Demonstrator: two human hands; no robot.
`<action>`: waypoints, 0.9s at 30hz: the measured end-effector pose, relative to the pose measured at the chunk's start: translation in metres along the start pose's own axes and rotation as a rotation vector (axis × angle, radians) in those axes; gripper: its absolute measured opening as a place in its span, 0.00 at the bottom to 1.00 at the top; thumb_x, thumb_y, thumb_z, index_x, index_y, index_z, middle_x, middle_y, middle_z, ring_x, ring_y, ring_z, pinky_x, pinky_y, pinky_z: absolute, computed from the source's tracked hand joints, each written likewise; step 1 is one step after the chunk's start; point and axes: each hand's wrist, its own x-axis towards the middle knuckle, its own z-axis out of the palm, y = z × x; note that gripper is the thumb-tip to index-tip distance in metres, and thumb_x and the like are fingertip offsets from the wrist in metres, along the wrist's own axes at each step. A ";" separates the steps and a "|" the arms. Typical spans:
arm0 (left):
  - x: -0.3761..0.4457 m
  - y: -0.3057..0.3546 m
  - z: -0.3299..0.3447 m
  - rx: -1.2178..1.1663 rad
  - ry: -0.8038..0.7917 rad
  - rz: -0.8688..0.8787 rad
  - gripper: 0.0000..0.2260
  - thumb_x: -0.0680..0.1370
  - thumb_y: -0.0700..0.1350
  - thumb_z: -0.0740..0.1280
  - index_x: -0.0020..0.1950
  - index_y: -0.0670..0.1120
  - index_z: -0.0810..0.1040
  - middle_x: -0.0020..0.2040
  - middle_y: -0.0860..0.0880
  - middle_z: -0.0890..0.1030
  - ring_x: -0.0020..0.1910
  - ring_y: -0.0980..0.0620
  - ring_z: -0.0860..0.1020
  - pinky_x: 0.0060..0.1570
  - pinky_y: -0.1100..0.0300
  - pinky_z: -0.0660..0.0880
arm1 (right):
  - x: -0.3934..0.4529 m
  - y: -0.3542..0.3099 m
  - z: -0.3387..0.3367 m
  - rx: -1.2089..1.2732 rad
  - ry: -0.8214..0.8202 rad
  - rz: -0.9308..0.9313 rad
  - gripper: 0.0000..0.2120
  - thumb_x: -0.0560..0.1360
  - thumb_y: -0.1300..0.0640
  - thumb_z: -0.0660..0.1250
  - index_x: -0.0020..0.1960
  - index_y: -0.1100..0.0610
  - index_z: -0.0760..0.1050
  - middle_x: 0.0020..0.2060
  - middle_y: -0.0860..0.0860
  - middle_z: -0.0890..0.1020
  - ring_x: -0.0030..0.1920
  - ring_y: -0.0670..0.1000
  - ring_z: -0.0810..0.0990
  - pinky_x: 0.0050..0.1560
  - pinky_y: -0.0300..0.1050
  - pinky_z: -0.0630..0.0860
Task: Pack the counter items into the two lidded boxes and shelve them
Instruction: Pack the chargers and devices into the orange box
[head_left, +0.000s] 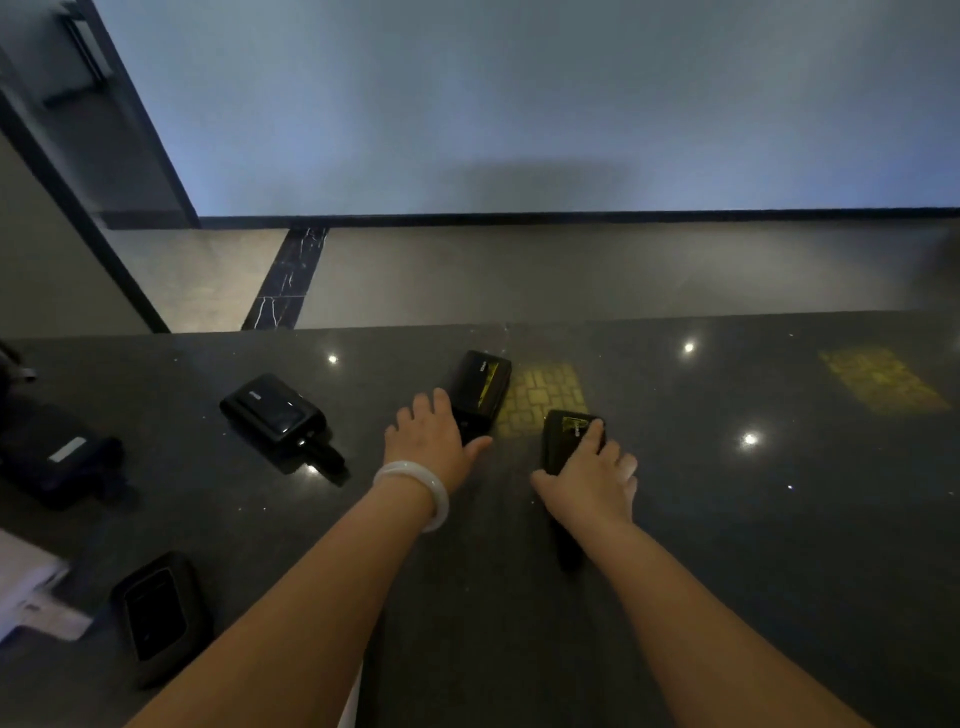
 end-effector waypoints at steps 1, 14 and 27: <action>0.006 0.002 0.002 -0.012 0.010 -0.007 0.39 0.76 0.65 0.61 0.77 0.43 0.54 0.72 0.41 0.64 0.68 0.41 0.67 0.65 0.46 0.69 | 0.004 0.001 -0.001 -0.026 -0.014 -0.032 0.49 0.72 0.40 0.66 0.78 0.57 0.38 0.73 0.59 0.58 0.70 0.62 0.58 0.70 0.57 0.59; 0.058 0.031 0.021 -0.003 0.033 -0.172 0.40 0.73 0.67 0.65 0.71 0.37 0.64 0.65 0.39 0.66 0.63 0.41 0.67 0.62 0.50 0.68 | 0.012 0.023 0.025 -0.176 0.274 -0.202 0.39 0.76 0.34 0.54 0.78 0.51 0.46 0.71 0.54 0.64 0.66 0.57 0.65 0.64 0.55 0.66; -0.086 0.025 0.051 -0.135 0.063 -0.082 0.36 0.69 0.65 0.68 0.69 0.44 0.64 0.63 0.45 0.65 0.61 0.46 0.66 0.62 0.52 0.68 | -0.058 0.063 0.020 -0.160 0.186 -0.221 0.39 0.76 0.36 0.56 0.78 0.50 0.42 0.73 0.53 0.61 0.67 0.56 0.64 0.66 0.54 0.64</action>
